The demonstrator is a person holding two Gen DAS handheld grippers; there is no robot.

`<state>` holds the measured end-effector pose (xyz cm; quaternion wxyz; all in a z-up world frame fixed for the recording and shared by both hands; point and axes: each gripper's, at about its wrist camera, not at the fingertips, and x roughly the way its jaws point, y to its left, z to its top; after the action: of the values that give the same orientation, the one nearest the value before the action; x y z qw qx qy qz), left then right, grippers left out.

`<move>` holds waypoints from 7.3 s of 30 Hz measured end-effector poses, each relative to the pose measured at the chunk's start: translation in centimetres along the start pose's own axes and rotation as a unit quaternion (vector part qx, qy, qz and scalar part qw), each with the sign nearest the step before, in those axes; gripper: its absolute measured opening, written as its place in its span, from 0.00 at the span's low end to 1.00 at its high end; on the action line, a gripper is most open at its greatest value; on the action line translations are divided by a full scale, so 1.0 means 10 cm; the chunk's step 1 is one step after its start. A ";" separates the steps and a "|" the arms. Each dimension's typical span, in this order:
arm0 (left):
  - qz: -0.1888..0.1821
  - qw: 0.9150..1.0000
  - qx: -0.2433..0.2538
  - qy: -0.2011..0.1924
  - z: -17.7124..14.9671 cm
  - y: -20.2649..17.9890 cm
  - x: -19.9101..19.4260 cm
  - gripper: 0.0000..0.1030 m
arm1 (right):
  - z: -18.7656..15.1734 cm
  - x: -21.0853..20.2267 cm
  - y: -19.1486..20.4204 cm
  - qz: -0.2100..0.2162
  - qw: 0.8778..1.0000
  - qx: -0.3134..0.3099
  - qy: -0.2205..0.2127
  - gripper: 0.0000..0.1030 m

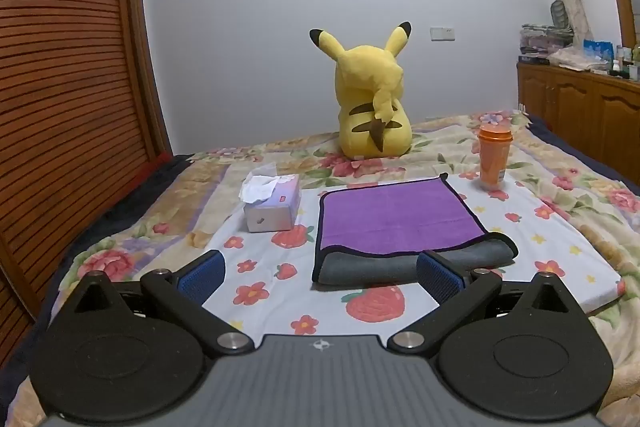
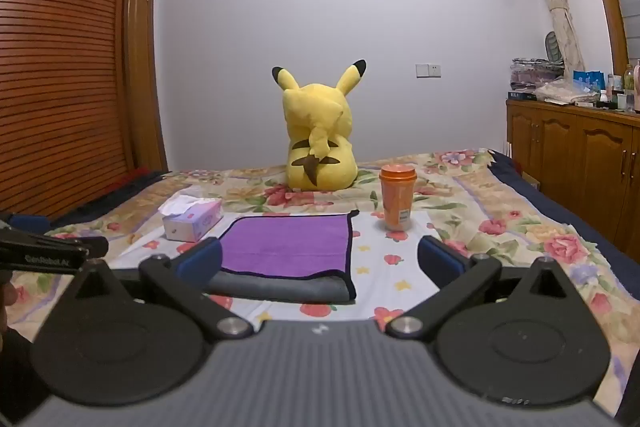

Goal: Fold towel

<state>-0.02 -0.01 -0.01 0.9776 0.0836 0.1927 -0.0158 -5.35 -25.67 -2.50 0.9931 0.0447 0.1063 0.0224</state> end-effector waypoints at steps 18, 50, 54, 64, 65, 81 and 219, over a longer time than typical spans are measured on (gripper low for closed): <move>-0.002 1.000 -0.001 0.000 0.02 -0.01 0.02 1.00 | 0.00 0.01 -0.02 0.000 1.000 0.000 0.000 1.00; -0.002 1.000 -0.004 -0.002 0.02 0.02 -0.02 1.00 | 0.01 0.00 -0.02 0.000 1.000 0.000 0.001 1.00; -0.003 1.000 -0.003 -0.003 -0.01 0.00 -0.03 1.00 | 0.00 0.00 -0.02 0.000 1.000 0.000 0.001 1.00; -0.003 1.000 -0.003 -0.002 -0.01 0.00 -0.03 1.00 | 0.00 0.02 -0.03 0.000 1.000 0.000 0.001 1.00; -0.003 1.000 -0.002 -0.002 -0.01 0.00 -0.03 1.00 | 0.00 0.02 -0.03 0.000 1.000 0.000 0.002 1.00; -0.004 1.000 -0.003 -0.001 -0.03 0.00 -0.03 1.00 | -0.01 0.01 -0.04 -0.001 1.000 0.001 0.002 1.00; -0.174 0.971 -0.035 0.159 -0.18 0.41 2.64 0.08 | -0.32 2.60 -0.45 0.074 0.946 -0.001 0.315 0.04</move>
<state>24.03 4.40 -11.04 0.9189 0.0158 0.3576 -0.1656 19.48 -28.52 -11.48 0.9047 0.0420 0.4095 0.1093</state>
